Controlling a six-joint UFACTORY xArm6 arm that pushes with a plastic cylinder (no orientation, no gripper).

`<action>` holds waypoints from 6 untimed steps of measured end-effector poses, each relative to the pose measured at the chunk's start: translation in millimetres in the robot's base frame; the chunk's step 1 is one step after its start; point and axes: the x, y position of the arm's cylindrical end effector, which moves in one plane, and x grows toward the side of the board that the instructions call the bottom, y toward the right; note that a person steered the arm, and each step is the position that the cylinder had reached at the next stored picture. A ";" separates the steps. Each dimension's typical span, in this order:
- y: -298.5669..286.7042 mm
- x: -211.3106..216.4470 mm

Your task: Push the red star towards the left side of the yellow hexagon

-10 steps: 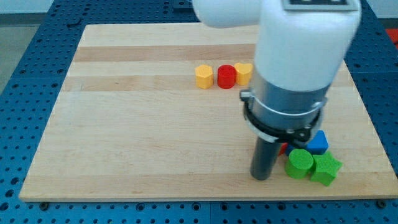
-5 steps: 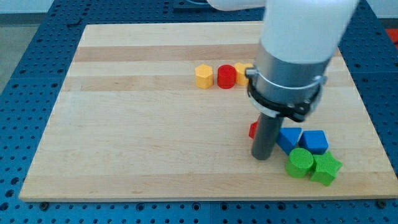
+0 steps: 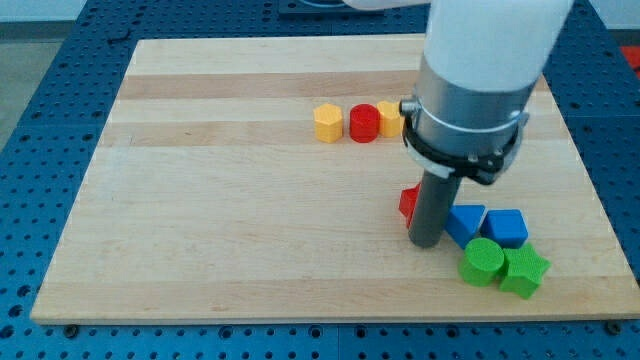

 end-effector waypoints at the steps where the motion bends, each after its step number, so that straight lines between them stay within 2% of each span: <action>1: -2.4 -33.9; 2: -8.6 -51.7; 4: 49.6 -72.7; 6: 26.8 -100.6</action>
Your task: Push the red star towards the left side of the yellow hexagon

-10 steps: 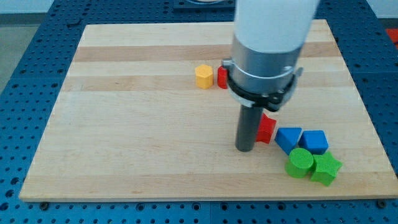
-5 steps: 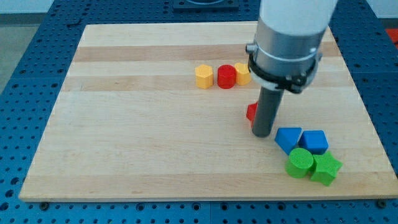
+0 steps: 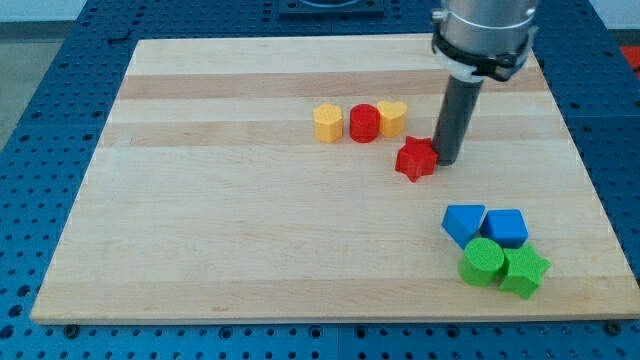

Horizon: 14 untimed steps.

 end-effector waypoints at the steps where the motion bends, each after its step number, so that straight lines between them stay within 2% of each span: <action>1: -37.7 1.9; 3: -106.3 40.4; 8: -158.3 71.1; 9: -176.7 60.3; 11: -204.9 5.4; 14: -204.9 -8.8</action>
